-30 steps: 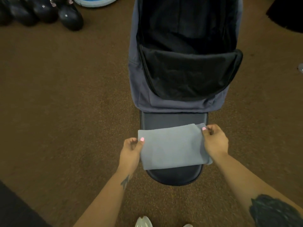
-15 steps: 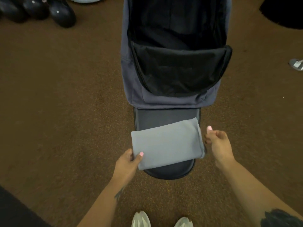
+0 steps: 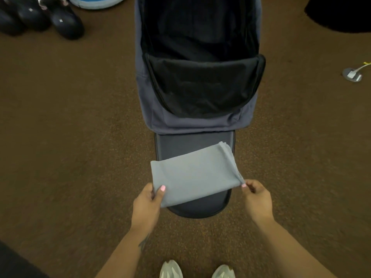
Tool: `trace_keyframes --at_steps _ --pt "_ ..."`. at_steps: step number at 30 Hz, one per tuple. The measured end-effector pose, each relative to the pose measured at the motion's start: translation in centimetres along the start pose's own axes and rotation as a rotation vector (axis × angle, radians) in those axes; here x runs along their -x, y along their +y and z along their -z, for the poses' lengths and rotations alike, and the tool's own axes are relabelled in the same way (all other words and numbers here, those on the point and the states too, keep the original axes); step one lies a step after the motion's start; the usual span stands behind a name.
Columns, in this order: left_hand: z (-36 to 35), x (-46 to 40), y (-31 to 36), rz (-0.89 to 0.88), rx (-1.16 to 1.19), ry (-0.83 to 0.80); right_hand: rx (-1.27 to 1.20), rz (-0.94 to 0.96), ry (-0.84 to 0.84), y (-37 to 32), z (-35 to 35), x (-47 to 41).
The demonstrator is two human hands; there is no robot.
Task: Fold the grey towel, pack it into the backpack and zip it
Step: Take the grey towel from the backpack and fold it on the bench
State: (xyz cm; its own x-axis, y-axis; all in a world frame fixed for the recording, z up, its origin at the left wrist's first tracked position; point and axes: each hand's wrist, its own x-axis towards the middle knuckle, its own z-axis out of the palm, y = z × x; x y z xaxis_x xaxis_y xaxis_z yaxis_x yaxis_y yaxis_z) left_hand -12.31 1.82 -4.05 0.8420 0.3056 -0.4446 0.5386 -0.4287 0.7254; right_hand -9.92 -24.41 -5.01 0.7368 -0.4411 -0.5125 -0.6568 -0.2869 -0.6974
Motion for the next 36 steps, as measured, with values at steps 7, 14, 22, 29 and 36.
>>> trace_keyframes --at_steps 7,14,22,29,36 --pt "-0.2 0.4 0.1 0.070 0.017 -0.011 -0.074 0.101 -0.121 -0.2 0.6 1.1" --pt "0.1 0.6 0.2 0.071 -0.039 0.044 -0.132 0.025 0.008 -0.4 -1.0 0.7" --pt "0.8 -0.1 -1.0 0.178 -0.123 -0.014 0.004 -0.082 -0.019 -0.1 -0.2 -0.2" --pt "0.5 -0.6 -1.1 0.481 0.317 -0.158 -0.219 -0.216 -0.093 -1.8 -0.9 -0.4" --pt "0.4 2.3 -0.4 0.482 0.381 -0.140 0.120 0.087 -0.017 -6.1 -2.0 -2.9"
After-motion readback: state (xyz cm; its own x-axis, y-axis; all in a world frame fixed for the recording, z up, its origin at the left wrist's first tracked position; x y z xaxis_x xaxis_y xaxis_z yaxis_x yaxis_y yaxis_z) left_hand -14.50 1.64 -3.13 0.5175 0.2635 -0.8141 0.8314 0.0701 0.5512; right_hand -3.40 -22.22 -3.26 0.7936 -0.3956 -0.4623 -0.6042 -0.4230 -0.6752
